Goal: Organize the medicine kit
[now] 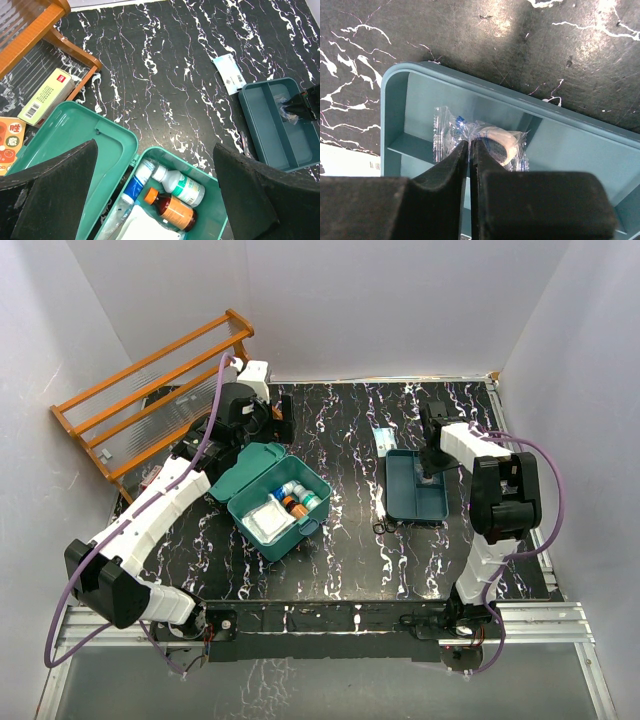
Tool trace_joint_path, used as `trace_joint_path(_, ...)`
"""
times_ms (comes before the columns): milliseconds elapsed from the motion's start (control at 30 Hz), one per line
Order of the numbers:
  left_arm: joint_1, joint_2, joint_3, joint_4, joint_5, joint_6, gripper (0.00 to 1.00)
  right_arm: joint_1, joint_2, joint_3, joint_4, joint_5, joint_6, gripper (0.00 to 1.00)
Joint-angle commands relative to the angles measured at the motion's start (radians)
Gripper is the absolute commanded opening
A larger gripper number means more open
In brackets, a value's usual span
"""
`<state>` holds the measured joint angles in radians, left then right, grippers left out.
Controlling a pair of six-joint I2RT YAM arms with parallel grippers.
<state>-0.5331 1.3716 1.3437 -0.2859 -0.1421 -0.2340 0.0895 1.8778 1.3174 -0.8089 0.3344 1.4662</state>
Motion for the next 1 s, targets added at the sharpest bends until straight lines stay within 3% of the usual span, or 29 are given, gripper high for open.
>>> trace_joint_path(0,-0.004,-0.013,0.046,0.012,0.001,0.016,0.99,-0.006,-0.022,0.055,0.009,0.012,-0.027,0.19)
trace_joint_path(167,-0.004,-0.008,0.049,0.015,0.004,0.019,0.99,-0.006,-0.048,0.078,0.004,0.057,-0.119,0.32)
trace_joint_path(533,-0.005,0.009,0.046,0.019,0.004,0.018,0.99,-0.005,-0.129,0.014,0.027,0.059,-0.333,0.36)
trace_joint_path(800,-0.006,0.018,0.054,0.011,0.000,0.017,0.99,-0.004,-0.067,0.126,0.150,-0.106,-0.740,0.37)
trace_joint_path(967,-0.006,0.026,0.063,0.010,0.003,0.010,0.99,0.007,-0.014,0.212,0.229,-0.232,-0.897,0.46)
